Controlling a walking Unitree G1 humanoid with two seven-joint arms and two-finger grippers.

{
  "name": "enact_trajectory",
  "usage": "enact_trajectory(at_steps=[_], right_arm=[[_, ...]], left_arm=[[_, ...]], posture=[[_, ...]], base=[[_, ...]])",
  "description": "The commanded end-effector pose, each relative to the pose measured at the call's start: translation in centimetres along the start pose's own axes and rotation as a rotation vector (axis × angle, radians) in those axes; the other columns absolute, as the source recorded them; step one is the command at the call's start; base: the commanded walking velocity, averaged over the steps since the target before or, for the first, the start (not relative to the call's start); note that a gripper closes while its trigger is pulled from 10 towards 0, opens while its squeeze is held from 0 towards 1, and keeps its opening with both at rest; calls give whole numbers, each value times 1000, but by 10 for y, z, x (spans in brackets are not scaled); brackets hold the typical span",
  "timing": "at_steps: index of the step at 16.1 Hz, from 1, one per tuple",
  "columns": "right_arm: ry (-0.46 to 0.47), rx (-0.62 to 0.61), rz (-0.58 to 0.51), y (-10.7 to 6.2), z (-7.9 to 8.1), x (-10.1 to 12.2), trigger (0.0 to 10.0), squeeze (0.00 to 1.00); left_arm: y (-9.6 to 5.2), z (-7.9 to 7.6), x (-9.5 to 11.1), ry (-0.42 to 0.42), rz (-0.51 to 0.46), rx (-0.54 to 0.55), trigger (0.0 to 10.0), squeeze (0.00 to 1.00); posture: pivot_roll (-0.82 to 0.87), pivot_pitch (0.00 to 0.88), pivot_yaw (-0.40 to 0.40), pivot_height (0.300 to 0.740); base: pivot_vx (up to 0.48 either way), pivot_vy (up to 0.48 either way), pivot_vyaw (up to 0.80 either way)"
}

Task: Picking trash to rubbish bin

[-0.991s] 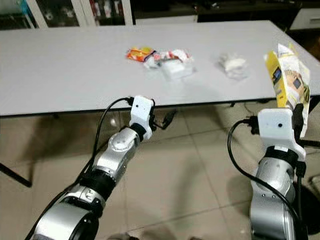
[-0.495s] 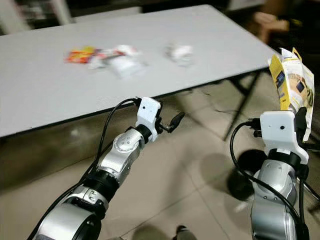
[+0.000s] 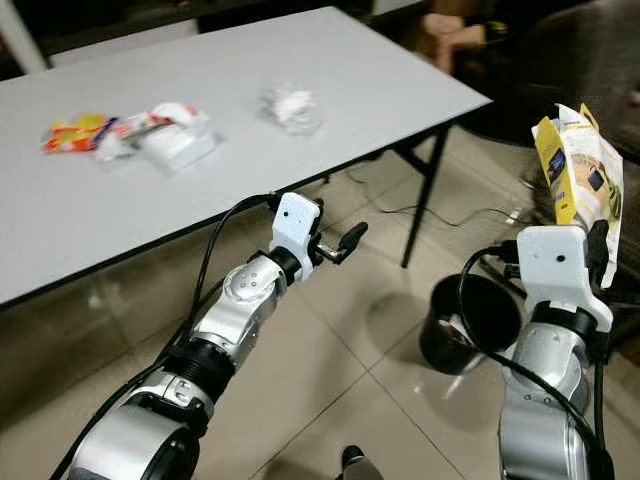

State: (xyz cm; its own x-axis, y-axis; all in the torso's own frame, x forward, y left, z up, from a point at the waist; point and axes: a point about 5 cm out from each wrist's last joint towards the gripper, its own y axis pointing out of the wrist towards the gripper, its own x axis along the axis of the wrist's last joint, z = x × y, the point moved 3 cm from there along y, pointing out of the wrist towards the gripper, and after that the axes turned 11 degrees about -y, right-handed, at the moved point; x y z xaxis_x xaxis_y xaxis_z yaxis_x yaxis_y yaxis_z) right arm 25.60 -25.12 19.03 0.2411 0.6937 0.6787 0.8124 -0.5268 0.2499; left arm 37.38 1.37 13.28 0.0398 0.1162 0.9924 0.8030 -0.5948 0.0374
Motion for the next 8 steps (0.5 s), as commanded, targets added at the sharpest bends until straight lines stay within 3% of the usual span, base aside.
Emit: enact_trajectory(at_steps=[1,3,8], right_arm=[[-4,-5,-4,-4,-3,1,10000,0],[-4,5,-9,-11,-2,2,10000,0],[57,57,-51,-36,6,14,10000,0]], left_arm=[[3,0,11,9,-30,-16,10000,0],[3,2,15,-1,-43,-20,10000,0],[7,-7,23,-16,-63,-52,10000,0]], posture=[[20,117,35,740],[0,132,41,740],[-40,161,56,740]], base=[[0,0,0],[165,0,0],[405,0,0]])
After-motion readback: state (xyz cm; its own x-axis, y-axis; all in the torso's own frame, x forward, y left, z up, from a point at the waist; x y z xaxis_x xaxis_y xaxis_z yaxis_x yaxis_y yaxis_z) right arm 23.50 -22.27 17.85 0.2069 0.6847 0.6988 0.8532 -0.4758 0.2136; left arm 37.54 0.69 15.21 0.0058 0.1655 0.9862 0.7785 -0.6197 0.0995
